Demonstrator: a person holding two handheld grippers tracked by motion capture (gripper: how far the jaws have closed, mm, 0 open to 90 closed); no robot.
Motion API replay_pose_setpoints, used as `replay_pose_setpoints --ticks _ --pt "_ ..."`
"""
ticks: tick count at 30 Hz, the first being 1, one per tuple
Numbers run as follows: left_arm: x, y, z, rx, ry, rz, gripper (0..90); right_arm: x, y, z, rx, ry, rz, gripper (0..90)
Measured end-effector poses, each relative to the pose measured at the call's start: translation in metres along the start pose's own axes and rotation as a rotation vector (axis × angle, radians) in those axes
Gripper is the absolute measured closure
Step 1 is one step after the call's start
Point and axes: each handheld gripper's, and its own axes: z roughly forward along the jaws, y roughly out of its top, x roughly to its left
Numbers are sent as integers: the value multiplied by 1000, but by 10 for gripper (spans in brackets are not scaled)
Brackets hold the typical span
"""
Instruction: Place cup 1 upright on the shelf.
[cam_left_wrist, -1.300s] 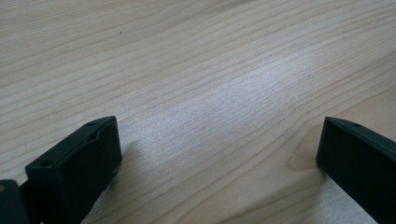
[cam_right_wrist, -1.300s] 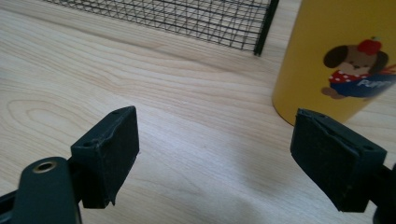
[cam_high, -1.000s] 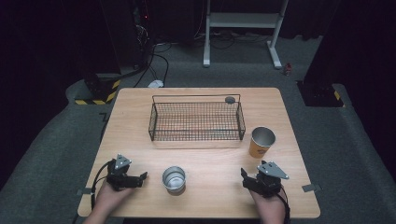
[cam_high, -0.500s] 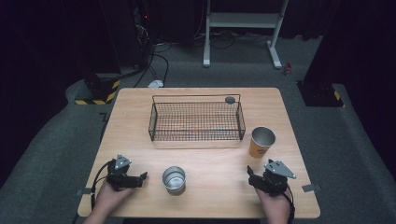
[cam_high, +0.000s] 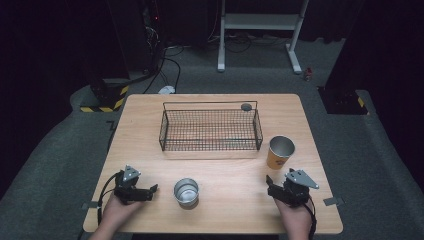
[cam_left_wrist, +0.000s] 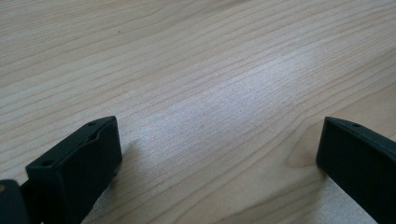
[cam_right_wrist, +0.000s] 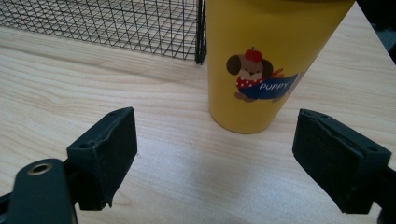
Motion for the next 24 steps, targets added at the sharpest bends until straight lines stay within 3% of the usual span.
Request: replay_pose_setpoints --ticks 6,12,19,24 --pt "0 0 0 3 0 4 4 -5 6 4 -5 -4 27 139" --pt "0 0 0 3 -2 -3 4 -14 12 11 15 -44 21 114" --pt "0 0 0 2 -3 -3 4 -25 17 21 3 -48 50 110" --pt "0 0 0 3 -3 -3 4 -25 24 25 -1 -52 45 109"
